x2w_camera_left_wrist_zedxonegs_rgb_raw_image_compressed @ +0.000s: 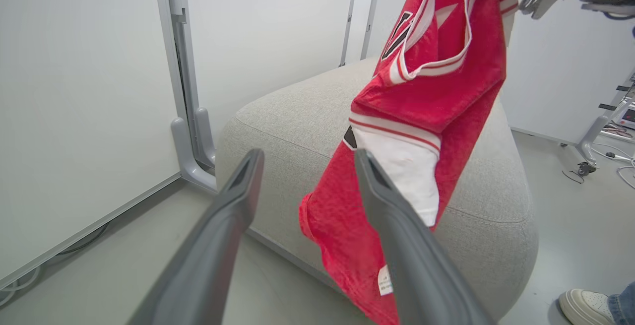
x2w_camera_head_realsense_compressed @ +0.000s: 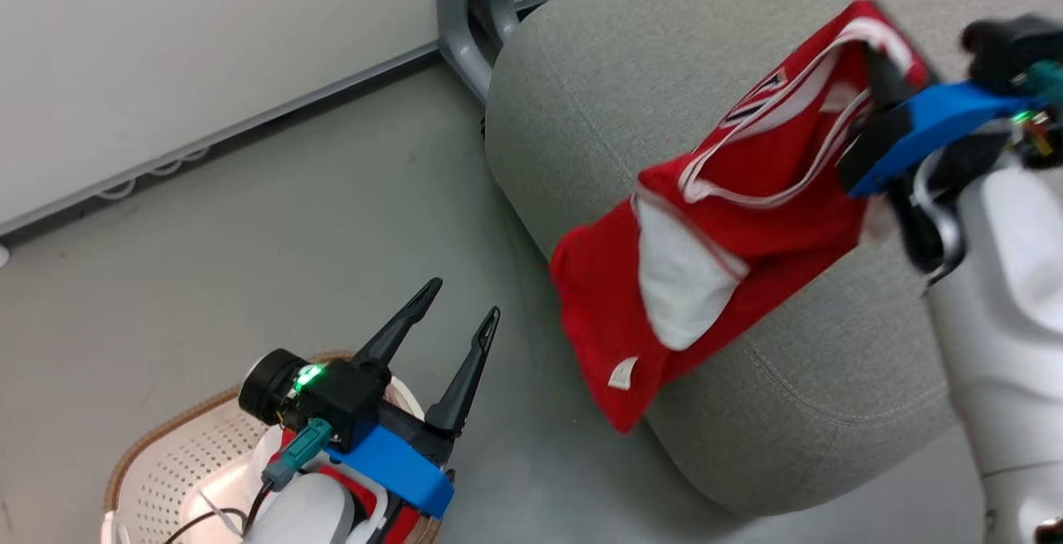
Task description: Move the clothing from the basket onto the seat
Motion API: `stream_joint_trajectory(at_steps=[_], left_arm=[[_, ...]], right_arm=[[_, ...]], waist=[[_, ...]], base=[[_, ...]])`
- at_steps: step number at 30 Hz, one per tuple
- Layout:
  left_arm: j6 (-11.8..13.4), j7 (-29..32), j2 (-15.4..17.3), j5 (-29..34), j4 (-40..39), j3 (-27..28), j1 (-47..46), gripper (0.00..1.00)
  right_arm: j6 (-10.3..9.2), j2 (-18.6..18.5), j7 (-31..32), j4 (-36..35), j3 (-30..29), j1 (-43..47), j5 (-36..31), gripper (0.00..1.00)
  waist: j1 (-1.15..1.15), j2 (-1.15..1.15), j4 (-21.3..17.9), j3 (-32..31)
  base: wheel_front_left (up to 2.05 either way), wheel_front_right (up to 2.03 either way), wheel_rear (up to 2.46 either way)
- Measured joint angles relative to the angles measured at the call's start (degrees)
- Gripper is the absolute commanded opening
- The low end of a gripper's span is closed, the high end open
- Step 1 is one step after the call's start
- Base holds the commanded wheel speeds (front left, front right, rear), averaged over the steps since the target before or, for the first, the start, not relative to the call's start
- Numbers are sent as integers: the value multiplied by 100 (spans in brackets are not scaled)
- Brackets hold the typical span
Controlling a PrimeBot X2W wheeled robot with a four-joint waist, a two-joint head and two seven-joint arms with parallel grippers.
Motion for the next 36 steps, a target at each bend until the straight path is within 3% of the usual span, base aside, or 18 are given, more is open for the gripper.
stream_joint_trajectory(at_steps=[11,18,22,29,36], left_arm=[[0,0,272,56,-396,-379,-867,100],[0,1,389,99,-581,-466,-1160,100],[0,0,426,118,-683,-488,-1278,100],[0,0,502,151,-755,-534,-1532,100],[0,1,509,151,-717,-472,-1573,100]], right_arm=[[0,-1414,779,-761,-1976,-1413,-319,0],[0,-1728,921,-1133,-2606,-1603,-513,0],[0,-1711,873,-1144,-2893,-1399,-611,0],[0,-1095,413,-500,-3482,-764,-676,0],[0,-901,163,21,-3623,-653,-737,0]], waist=[[1,0,526,1084],[1,0,837,1693],[1,0,1014,2036],[1,0,1327,2544],[1,0,1423,2626]], base=[[0,0,0],[0,0,0],[0,0,0],[0,0,0],[0,0,0]])
